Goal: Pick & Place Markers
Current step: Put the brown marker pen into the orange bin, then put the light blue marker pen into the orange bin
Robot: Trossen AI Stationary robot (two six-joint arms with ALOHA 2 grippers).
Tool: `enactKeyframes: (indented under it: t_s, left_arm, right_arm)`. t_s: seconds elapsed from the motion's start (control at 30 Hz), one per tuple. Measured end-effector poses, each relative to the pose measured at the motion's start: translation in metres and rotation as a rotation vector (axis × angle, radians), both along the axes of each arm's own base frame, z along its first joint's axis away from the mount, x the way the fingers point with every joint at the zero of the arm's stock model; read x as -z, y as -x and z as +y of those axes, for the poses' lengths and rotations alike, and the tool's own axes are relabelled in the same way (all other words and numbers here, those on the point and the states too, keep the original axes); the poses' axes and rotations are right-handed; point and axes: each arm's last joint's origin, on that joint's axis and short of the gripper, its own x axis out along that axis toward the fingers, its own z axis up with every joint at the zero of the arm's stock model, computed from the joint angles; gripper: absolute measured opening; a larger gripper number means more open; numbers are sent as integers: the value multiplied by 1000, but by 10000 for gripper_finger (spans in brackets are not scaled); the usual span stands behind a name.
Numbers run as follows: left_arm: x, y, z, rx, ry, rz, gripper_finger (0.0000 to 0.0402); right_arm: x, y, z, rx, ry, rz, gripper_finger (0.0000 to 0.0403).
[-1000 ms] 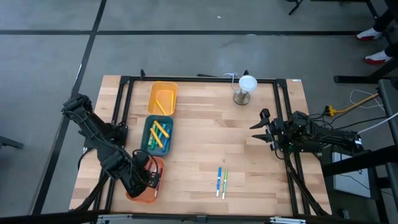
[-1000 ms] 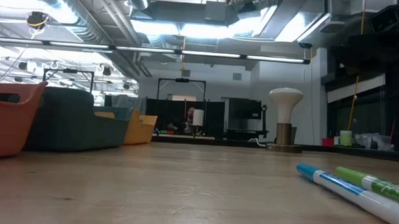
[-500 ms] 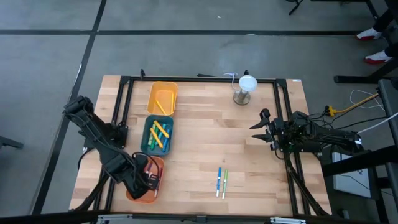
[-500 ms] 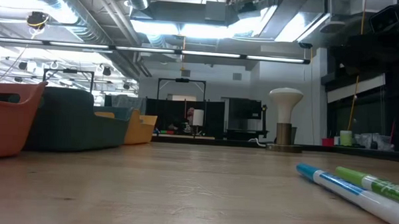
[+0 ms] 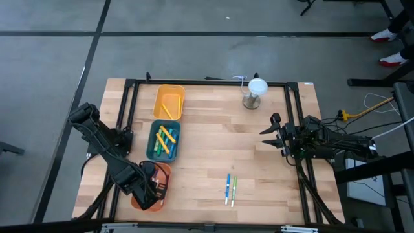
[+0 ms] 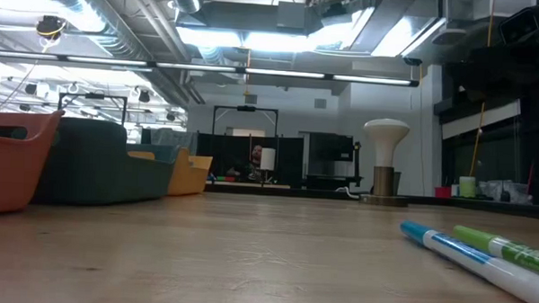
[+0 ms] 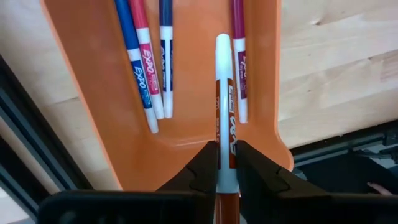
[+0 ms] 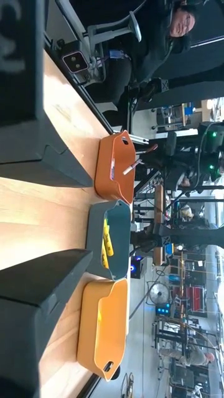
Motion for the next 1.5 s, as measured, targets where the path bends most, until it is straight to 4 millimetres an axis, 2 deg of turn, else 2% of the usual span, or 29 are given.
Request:
enactKeyframes:
  t_s: [0.87, 1.1, 1.37, 1.5]
  left_arm:
    - [0, -2, 3, -1, -100, -95, 56]
    - [0, -3, 4, -7, -121, -117, 81]
    - [-1, -5, 7, -33, -211, -209, 131]
    - [-2, -7, 8, -50, -268, -269, 143]
  right_arm:
    - [0, 0, 0, 0, 1, 0, 170]
    - [0, 0, 0, 0, 0, 0, 170]
    - [0, 0, 0, 0, 1, 0, 170]
    - [0, 0, 0, 0, 0, 1, 170]
